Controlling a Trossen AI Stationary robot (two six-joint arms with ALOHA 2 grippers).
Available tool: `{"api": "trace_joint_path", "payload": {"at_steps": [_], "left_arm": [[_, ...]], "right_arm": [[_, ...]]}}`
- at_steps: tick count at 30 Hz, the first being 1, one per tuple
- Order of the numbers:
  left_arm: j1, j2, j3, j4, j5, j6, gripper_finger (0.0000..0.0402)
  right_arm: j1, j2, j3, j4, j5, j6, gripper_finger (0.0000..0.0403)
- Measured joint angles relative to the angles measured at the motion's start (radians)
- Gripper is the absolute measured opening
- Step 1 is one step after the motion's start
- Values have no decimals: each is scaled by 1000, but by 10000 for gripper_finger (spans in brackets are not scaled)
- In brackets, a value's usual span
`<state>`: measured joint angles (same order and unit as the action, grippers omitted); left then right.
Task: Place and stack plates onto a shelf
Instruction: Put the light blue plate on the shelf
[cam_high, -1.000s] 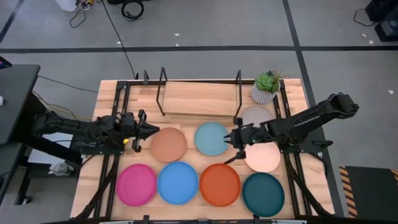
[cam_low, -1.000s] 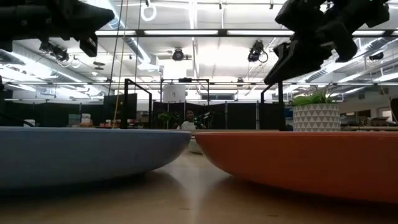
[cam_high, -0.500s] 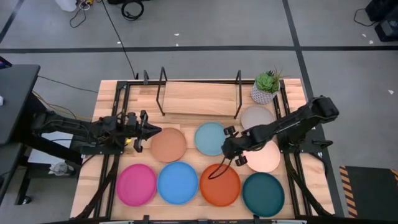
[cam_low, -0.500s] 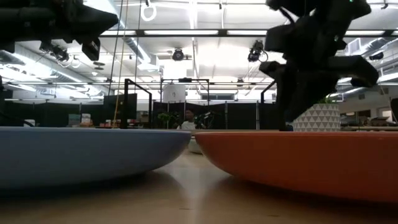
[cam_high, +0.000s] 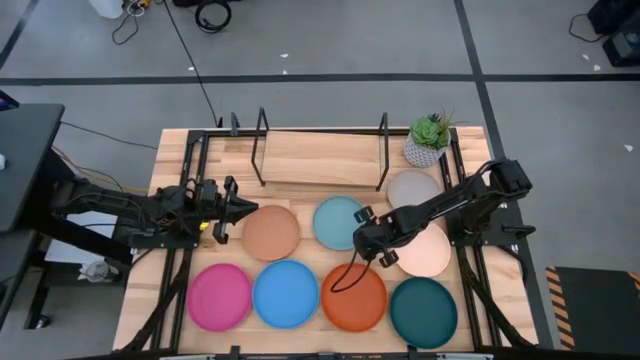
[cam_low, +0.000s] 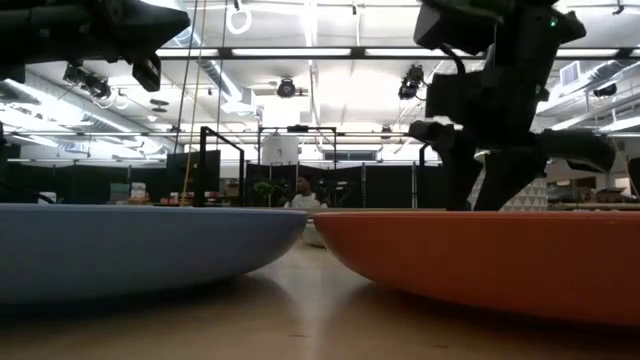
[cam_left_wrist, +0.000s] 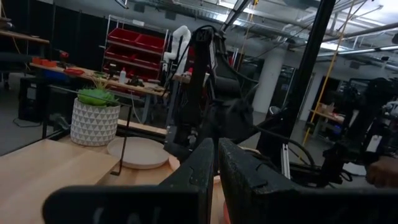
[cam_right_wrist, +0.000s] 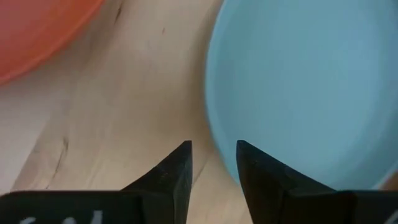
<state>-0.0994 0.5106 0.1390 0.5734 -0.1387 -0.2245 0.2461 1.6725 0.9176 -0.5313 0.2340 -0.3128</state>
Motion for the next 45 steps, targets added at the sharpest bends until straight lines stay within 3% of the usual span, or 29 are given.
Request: {"api": "trace_joint_path", "payload": {"at_steps": [14, 21, 30, 35, 45], "left_arm": [[0, 0, 0, -9, 0, 3, 32], [0, 0, 0, -10, 0, 3, 32], [0, 0, 0, -10, 0, 31, 32], [0, 0, 0, -10, 0, 34, 32], [0, -1, 0, -23, 1, 46, 32]], "right_arm": [[-21, 43, -1, 28, -8, -52, 14], [9, 2, -1, 43, -27, -99, 30], [22, -139, -1, 80, 25, -128, 18], [-50, -154, 2, 124, 33, -152, 24], [-254, -107, 154, 87, 22, -169, 22]]}}
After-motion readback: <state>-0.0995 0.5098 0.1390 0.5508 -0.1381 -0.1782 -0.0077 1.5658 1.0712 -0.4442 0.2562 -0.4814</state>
